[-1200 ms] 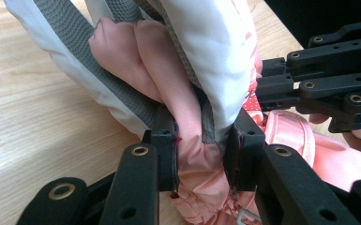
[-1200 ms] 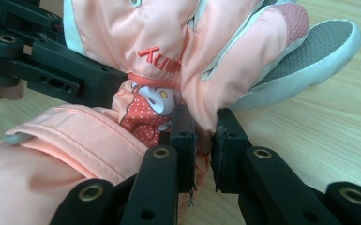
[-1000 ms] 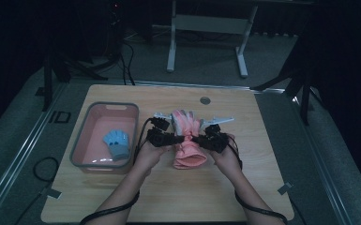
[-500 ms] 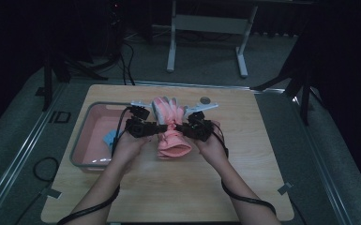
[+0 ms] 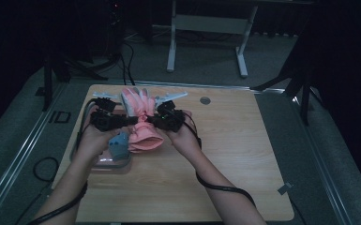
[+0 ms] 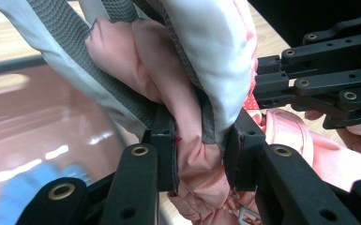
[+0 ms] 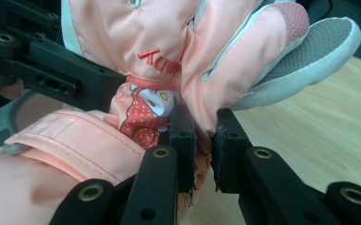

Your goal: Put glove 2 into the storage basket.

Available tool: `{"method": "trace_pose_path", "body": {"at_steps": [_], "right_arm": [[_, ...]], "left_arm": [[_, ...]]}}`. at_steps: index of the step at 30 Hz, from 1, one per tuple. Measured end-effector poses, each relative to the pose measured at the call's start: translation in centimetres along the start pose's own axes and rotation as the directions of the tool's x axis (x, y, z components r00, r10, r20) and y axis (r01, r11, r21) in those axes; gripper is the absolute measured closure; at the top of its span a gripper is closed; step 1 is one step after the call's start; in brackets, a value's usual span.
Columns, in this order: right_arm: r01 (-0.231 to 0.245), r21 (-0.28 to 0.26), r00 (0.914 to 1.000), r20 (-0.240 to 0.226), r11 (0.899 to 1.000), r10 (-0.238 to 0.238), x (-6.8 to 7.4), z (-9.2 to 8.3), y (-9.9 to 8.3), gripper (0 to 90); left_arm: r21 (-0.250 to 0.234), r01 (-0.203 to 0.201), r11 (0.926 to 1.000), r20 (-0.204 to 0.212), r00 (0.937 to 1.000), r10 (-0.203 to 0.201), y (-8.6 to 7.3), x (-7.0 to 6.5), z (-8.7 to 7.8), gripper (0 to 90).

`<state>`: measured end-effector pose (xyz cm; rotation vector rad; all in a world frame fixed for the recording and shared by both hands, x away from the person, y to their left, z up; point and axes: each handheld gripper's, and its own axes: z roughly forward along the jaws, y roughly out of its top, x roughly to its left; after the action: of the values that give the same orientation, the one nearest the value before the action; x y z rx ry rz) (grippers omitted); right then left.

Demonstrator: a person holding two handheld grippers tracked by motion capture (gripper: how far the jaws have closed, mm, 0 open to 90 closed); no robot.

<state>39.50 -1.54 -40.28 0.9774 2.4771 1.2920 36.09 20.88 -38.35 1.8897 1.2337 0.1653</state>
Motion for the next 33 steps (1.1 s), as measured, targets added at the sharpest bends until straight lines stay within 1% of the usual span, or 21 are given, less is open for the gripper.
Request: {"method": "trace_pose_path", "body": {"at_steps": [4, 7, 10, 13, 16, 21, 23, 28, 31, 33], "right_arm": [[0.017, -0.01, 0.9998, -0.011, 1.0, -0.017, 1.7, 1.2, 1.6, 80.3], [0.023, -0.01, 0.9995, -0.02, 1.0, -0.023, 2.8, 2.4, 2.7, 80.3], [0.029, 0.001, 0.9992, -0.026, 1.0, -0.029, 3.9, 4.0, 3.3, 80.4], [0.049, 0.021, 0.9985, -0.023, 0.999, -0.049, 4.9, 5.7, 3.6, 80.3], [0.056, 0.043, 0.9983, -0.019, 0.998, -0.055, 5.4, 7.5, 3.6, 80.3], [0.045, 0.08, 0.999, -0.008, 0.996, -0.044, 5.4, 9.7, 3.1, 80.3], [0.041, 0.093, 0.9991, -0.002, 0.995, -0.041, 5.2, 10.4, 2.7, 80.3], [0.008, 0.121, 1.0, 0.001, 0.993, -0.008, 4.8, 12.1, 1.6, 80.3], [0.01, 0.143, 1.0, 0.001, 0.99, -0.01, 5.0, 12.9, 0.8, 80.2], [0.013, 0.159, 0.9999, 0.0, 0.987, -0.013, 5.1, 13.3, 0.5, 80.2]], "left_arm": [[0.005, 0.008, 1.0, -0.013, 0.9999, -0.008, 0.2, 1.6, -2.1, 69.3], [0.005, 0.013, 0.9999, -0.034, 0.9993, -0.013, -0.1, 2.9, -3.3, 69.3], [0.007, 0.025, 0.9997, -0.055, 0.9982, -0.024, -0.7, 4.2, -4.0, 69.3], [0.003, 0.052, 0.9986, -0.061, 0.9968, -0.052, -1.7, 5.7, -4.2, 69.3], [0.003, 0.075, 0.9972, -0.064, 0.9952, -0.075, -2.5, 7.2, -4.0, 69.3], [0.01, 0.108, 0.9941, -0.054, 0.9928, -0.107, -3.6, 9.0, -2.6, 69.2], [0.016, 0.115, 0.9932, -0.05, 0.9921, -0.114, -4.0, 9.4, -1.9, 69.2], [0.041, 0.14, 0.9894, -0.062, 0.9886, -0.137, -5.1, 10.3, -0.7, 69.0], [0.054, 0.161, 0.9855, -0.056, 0.9859, -0.158, -6.0, 10.8, -0.2, 68.9], [0.065, 0.161, 0.9848, -0.063, 0.9856, -0.157, -6.4, 10.9, 0.1, 68.8]]}}
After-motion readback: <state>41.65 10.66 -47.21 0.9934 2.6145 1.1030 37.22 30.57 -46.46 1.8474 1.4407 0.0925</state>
